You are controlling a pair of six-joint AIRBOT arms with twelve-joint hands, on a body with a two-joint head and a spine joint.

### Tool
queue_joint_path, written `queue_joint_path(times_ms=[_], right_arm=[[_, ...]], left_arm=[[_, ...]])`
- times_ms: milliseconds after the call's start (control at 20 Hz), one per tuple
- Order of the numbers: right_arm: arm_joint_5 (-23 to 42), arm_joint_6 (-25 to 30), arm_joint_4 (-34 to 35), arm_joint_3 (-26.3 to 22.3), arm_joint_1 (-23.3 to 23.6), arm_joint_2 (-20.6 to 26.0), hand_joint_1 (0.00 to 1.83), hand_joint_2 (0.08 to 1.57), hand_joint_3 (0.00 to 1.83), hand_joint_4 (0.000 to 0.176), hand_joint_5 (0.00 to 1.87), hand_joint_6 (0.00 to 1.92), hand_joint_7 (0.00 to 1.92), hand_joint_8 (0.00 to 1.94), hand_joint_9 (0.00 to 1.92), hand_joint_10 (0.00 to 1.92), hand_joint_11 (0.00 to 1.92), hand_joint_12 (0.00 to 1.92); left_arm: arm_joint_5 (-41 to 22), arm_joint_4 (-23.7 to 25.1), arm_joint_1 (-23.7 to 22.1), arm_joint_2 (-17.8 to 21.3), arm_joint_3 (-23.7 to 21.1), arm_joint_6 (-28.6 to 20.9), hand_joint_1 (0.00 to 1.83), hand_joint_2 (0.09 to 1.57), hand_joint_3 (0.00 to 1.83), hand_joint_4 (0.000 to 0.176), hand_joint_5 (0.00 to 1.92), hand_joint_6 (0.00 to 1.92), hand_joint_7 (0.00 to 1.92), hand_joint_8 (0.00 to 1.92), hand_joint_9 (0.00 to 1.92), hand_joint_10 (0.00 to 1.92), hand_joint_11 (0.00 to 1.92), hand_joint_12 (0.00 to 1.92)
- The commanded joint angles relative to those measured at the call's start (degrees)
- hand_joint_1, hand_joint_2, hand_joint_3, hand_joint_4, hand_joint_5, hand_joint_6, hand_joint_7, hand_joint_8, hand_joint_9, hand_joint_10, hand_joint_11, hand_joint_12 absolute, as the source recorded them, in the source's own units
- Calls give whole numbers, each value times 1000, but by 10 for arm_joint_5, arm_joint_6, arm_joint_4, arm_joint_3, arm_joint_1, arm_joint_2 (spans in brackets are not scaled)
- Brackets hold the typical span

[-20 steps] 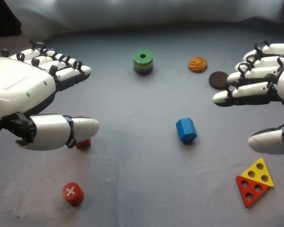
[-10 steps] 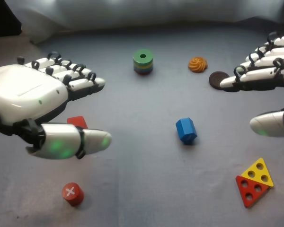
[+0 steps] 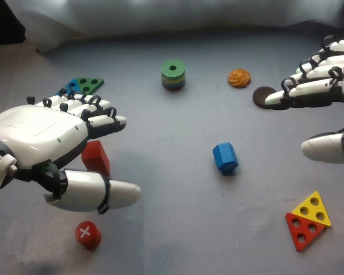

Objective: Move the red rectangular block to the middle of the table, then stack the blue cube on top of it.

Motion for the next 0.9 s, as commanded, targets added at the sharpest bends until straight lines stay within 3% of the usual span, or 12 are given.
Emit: queue_joint_path(times_ms=[0, 50, 150, 300, 450, 750, 850], right_arm=[[64, 3, 1, 1, 5, 5, 101, 1272, 2, 0, 293, 2, 292, 2, 250, 3, 0, 544], [64, 3, 1, 1, 5, 5, 89, 1276, 2, 0, 286, 1, 283, 1, 239, 2, 0, 514], [64, 3, 1, 0, 5, 5, 118, 1273, 0, 0, 301, 4, 303, 4, 262, 6, 0, 564], [64, 3, 1, -2, 5, 5, 112, 1283, 2, 0, 301, 2, 305, 4, 272, 6, 0, 582], [64, 3, 1, -4, 5, 5, 192, 1269, 0, 0, 324, 6, 331, 7, 298, 9, 0, 641], [64, 3, 1, -6, 6, 5, 289, 1255, 0, 0, 325, 1, 340, 0, 310, 2, 0, 706], [64, 3, 1, -7, 6, 5, 303, 1249, 0, 0, 336, 3, 351, 3, 320, 4, 0, 728]], left_arm=[[-50, 15, -3, 0, 5, 1, 374, 928, 0, 60, 261, 11, 104, 11, 18, 4, 0, 104], [-50, 15, -3, -6, 12, 1, 456, 931, 0, 52, 246, 4, 92, 5, 15, 2, 0, 108], [-50, 15, -3, -19, 27, -2, 590, 953, 0, 58, 273, 12, 93, 4, 16, 2, 0, 119], [-50, 10, -3, -34, 47, -3, 747, 993, 7, 46, 330, 16, 117, 5, 20, 2, 0, 136], [-52, -8, -1, -51, 67, 2, 841, 970, 0, 65, 404, 19, 153, 5, 51, 5, 0, 195], [-60, -70, -2, -75, 86, 29, 902, 943, 0, 38, 451, 12, 189, 7, 74, 5, 0, 266], [-71, -92, -2, -77, 86, 41, 876, 947, 0, 36, 469, 12, 207, 7, 81, 5, 0, 300]])
